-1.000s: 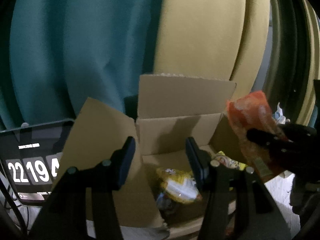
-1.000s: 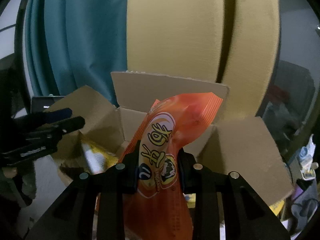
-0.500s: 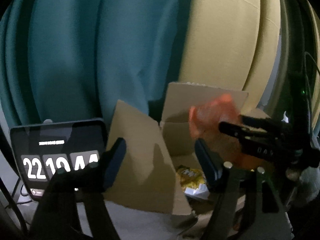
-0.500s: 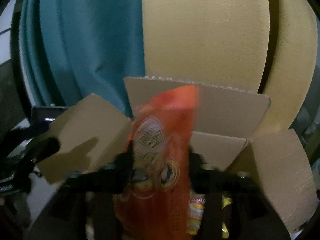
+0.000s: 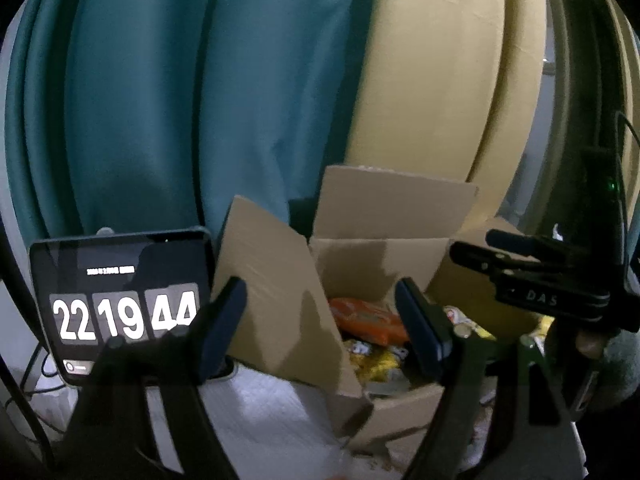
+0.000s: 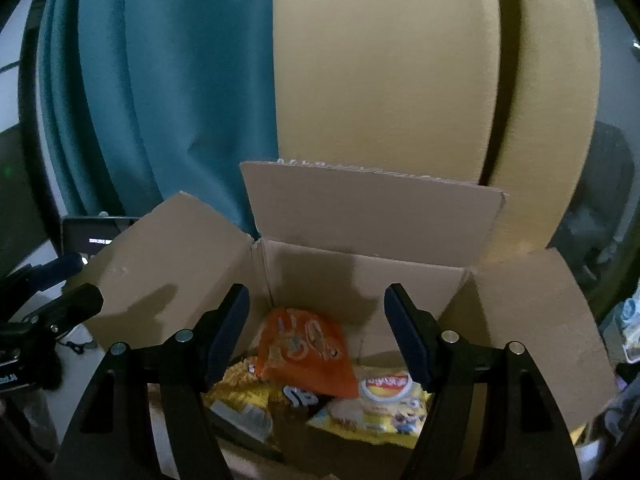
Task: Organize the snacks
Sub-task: 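Withdraw both tools from the box back toward the snack pile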
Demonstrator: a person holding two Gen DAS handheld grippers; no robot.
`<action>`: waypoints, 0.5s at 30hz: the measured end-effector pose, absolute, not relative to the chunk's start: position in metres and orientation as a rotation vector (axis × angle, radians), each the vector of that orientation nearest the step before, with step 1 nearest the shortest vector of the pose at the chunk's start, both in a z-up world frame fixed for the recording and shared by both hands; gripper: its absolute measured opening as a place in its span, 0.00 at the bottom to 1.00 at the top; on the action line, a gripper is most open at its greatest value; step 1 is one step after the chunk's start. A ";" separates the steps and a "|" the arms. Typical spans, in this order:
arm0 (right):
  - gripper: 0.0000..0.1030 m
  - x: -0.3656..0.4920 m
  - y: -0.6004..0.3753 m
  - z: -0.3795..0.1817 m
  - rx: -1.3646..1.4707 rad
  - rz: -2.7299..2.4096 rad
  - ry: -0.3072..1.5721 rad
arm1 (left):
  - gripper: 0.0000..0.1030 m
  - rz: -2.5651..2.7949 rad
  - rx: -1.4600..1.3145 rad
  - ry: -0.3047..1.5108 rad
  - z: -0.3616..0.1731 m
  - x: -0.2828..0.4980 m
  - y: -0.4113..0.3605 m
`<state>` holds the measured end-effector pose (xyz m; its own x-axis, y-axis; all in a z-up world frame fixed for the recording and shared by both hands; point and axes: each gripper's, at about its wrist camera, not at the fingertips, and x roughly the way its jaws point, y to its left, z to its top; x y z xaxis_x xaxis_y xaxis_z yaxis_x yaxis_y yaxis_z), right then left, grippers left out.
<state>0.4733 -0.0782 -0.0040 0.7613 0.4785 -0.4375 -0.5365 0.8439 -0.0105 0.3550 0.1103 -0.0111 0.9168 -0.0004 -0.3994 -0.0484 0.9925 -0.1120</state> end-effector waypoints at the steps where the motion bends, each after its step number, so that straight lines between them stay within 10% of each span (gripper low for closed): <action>1: 0.71 0.469 -0.081 -0.003 -0.137 0.553 0.435 | 0.76 0.022 -0.121 0.409 -0.010 0.352 0.109; 15: 0.71 0.400 -0.129 0.003 -0.113 0.525 0.403 | 0.76 -0.040 -0.106 0.399 -0.004 0.303 0.070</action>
